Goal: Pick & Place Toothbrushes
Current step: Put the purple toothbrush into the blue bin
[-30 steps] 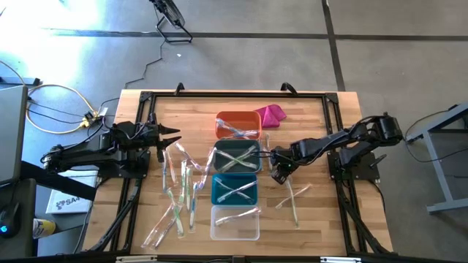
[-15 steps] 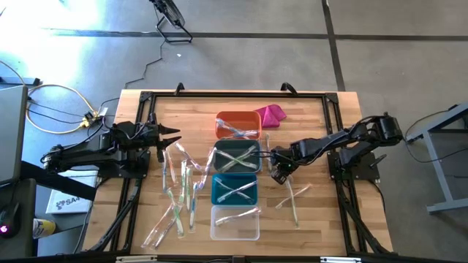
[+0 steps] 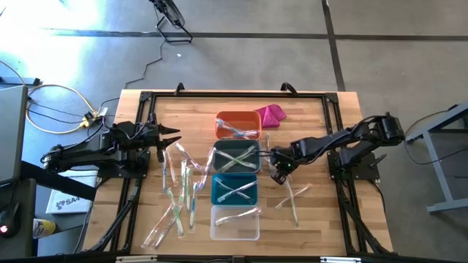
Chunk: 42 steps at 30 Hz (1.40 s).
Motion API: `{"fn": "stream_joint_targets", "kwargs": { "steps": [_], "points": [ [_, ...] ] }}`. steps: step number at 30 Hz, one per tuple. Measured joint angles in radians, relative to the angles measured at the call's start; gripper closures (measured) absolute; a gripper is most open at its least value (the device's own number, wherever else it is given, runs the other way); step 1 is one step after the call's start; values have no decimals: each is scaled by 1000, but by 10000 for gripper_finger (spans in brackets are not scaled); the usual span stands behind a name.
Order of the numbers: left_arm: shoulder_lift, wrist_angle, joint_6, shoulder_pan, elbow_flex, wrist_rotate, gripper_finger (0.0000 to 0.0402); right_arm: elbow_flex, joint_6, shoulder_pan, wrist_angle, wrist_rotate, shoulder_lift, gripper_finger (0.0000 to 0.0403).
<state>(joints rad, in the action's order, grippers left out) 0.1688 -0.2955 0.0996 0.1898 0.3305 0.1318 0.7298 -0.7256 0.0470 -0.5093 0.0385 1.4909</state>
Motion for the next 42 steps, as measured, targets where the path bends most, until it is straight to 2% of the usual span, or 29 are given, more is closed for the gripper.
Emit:
{"fn": "stream_joint_targets", "kwargs": {
  "steps": [5,14,22,29,34,37,42],
  "points": [
    [0,0,0,0,0,0,289,62,37,-18,-128,-34,-37,384],
    [0,-1,0,0,0,0,289,200,73,-50,-434,-193,-110,384],
    [0,0,0,0,0,0,289,280,126,-68,-512,-302,-195,383],
    [0,0,0,0,0,0,289,352,230,-83,-466,-379,-226,383],
    [0,1,-1,0,0,0,289,381,363,-83,-295,-398,-225,383],
    [0,1,-2,0,0,0,289,385,473,-83,-133,-373,-225,383],
    [0,1,-2,0,0,0,289,385,597,-84,36,-300,-225,383]
  ]
}}
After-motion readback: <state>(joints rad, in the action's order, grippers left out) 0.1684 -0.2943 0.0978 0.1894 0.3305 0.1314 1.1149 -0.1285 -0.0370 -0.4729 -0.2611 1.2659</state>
